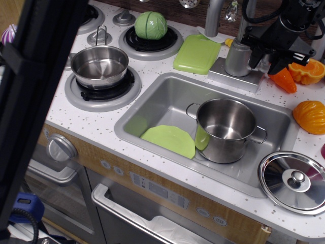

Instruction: Turn lever vertical to front

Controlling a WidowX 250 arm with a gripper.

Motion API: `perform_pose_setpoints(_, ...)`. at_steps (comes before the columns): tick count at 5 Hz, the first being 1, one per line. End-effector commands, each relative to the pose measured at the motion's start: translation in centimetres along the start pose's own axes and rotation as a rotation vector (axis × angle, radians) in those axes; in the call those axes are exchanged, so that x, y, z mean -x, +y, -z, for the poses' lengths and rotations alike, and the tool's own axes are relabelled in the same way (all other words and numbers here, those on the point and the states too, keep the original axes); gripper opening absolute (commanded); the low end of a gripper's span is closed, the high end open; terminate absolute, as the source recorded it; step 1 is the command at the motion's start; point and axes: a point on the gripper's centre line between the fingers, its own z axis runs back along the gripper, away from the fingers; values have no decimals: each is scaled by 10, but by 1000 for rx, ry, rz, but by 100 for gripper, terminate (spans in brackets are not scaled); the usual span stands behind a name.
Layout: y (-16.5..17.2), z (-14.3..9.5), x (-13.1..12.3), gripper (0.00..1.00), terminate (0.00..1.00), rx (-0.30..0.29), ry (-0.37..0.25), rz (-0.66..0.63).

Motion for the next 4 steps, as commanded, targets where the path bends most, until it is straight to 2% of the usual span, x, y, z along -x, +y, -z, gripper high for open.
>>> perform_pose_setpoints(1,-6,-27,0,0,0,99,12,3)
perform_pose_setpoints(2,-5,-17,3,0,0,128,31,8)
perform_pose_setpoints(4,-5,-8,6,0,0,151,50,16)
